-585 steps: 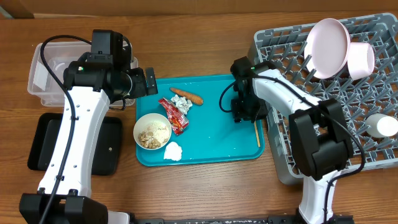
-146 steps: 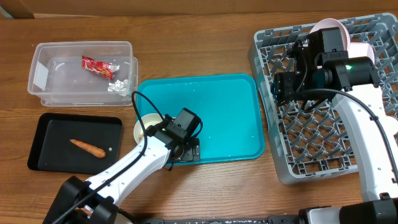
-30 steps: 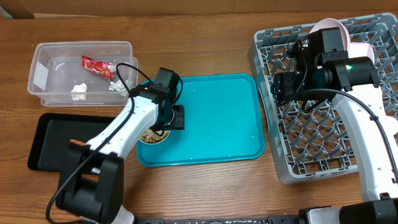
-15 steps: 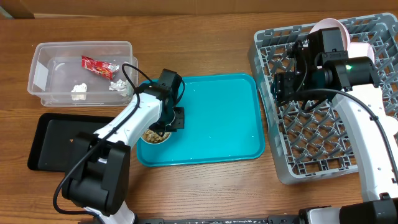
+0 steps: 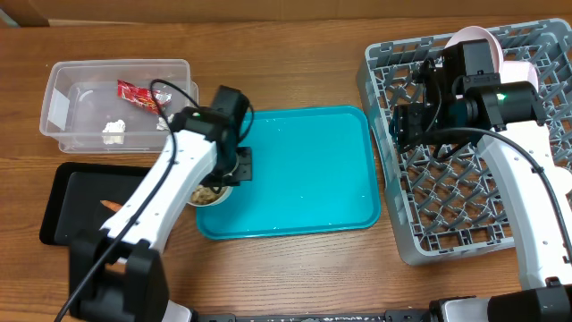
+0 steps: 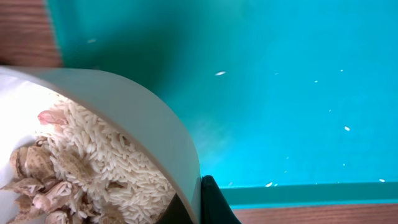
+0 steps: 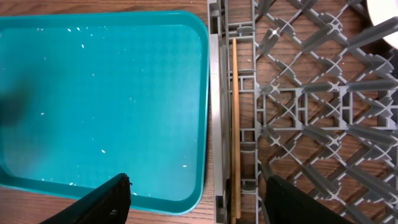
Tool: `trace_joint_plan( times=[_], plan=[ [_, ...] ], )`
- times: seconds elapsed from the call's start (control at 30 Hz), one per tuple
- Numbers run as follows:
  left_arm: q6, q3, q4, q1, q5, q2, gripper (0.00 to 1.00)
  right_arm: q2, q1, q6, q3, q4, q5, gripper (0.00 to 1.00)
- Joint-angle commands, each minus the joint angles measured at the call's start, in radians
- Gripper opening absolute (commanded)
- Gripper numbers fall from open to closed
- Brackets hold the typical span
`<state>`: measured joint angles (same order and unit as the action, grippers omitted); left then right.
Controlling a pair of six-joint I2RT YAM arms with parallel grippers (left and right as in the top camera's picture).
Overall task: Sort waste into correct bins and load items into the dishwasher
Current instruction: 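Grip the rim of the white food bowl with the left gripper, then carry the bowl over the black tray and tip out the scraps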
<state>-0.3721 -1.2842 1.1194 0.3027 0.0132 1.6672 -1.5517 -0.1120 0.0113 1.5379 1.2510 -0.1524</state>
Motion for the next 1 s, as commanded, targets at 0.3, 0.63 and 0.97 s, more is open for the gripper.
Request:
trace_joint_plan(
  times=[0.3,0.63,0.97],
  plan=[
    [0.16,-0.017,0.013,-0.317,0.243,-0.06,0.04,0.001,0.001,0.0,0.006,0.0,0.002,0.72],
    [0.444,0.064,0.006,-0.635,0.674,-0.059,0.04,0.001,0.001,0.004,0.006,0.0,0.002,0.72],
    [0.586,0.149,-0.003,-0.893,0.957,-0.057,0.04,0.001,0.001,0.004,0.006,-0.001,0.002,0.72]
  ],
)
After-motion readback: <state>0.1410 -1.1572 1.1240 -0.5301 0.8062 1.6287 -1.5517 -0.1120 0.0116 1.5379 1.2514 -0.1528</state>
